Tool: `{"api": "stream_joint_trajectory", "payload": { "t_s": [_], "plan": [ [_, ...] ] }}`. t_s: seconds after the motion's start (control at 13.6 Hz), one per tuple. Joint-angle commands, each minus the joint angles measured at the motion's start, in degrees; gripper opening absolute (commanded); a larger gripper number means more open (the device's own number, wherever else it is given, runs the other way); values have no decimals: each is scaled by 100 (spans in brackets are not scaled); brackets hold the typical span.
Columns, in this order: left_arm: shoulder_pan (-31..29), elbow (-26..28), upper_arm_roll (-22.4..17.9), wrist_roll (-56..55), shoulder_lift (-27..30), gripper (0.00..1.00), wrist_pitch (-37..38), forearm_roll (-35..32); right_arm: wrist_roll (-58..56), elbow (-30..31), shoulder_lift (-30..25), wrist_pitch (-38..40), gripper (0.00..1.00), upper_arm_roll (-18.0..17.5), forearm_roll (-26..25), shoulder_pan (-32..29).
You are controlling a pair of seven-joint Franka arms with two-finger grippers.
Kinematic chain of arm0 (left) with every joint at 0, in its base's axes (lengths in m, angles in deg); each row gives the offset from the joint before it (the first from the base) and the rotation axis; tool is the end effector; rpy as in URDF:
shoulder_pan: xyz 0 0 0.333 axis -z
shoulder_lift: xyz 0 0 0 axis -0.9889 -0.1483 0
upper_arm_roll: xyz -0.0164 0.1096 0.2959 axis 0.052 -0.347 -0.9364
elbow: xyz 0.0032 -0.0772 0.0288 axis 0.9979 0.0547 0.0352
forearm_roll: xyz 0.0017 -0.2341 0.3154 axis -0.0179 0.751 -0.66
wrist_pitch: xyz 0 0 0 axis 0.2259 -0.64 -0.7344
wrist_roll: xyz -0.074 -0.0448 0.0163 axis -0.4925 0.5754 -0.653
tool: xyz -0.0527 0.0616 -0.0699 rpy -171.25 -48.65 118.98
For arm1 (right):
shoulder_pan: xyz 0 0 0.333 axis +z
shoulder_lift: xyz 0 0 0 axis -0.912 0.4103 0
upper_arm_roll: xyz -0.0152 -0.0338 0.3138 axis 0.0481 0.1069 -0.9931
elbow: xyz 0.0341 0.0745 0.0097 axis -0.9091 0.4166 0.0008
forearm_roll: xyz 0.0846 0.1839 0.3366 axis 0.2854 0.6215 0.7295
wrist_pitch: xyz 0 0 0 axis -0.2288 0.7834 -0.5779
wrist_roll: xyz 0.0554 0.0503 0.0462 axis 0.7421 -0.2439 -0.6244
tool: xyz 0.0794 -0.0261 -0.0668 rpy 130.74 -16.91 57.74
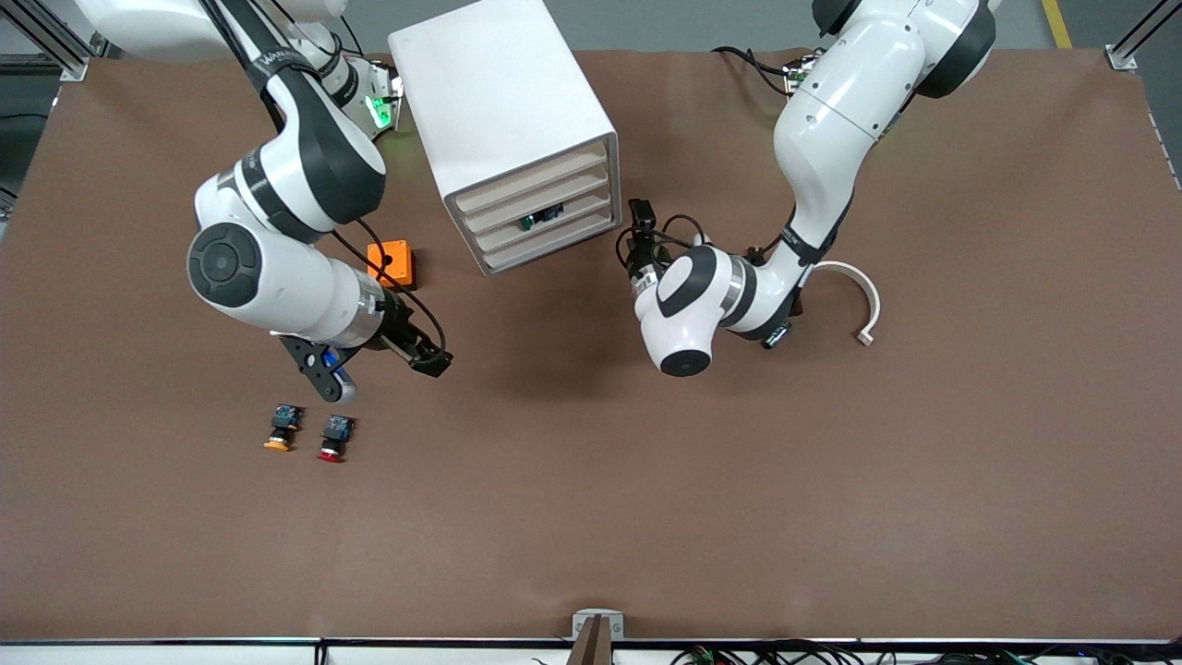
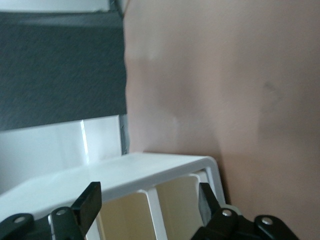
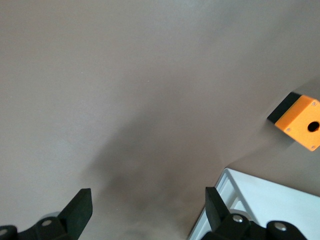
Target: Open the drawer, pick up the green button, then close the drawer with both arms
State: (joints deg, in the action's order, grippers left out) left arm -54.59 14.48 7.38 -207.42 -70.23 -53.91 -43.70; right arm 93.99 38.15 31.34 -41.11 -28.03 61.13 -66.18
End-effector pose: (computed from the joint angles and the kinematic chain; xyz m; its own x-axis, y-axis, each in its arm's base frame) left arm 0.4502 -0.4421 0.1749 -0.1708 0.9824 -0.0752 0.4023 -0.0001 -0.9155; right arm 0.6111 0.2698 0.4290 0.6329 -0.7330 -0.2495 -0.7614 -0.6477 -0.0285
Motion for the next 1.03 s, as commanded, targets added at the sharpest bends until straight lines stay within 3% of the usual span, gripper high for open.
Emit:
{"api": "stream_joint_trajectory", "payload": {
  "t_s": [0.0,0.15,0.44,0.59,0.74,0.96],
  "plan": [
    [212,-159,-39,-339,-242,83,-140,516,526,-242,183,-142,100,-67,47,163],
    [308,-159,-57,-619,-313,79,-256,991,912,-312,332,-160,100,-531,-58,15],
    [564,-151,-57,-788,-462,74,-518,1229,1519,-787,658,-160,100,-647,-67,67],
    [582,-151,-65,-858,-524,66,-590,1309,1765,-954,763,-169,100,-717,-94,102],
    [590,-151,-65,-858,-550,48,-738,1327,1994,-1034,825,-273,100,-735,-94,189],
    [582,-159,-92,-858,-551,5,-766,1336,2118,-1025,826,-485,100,-735,-120,312]
  ]
}}
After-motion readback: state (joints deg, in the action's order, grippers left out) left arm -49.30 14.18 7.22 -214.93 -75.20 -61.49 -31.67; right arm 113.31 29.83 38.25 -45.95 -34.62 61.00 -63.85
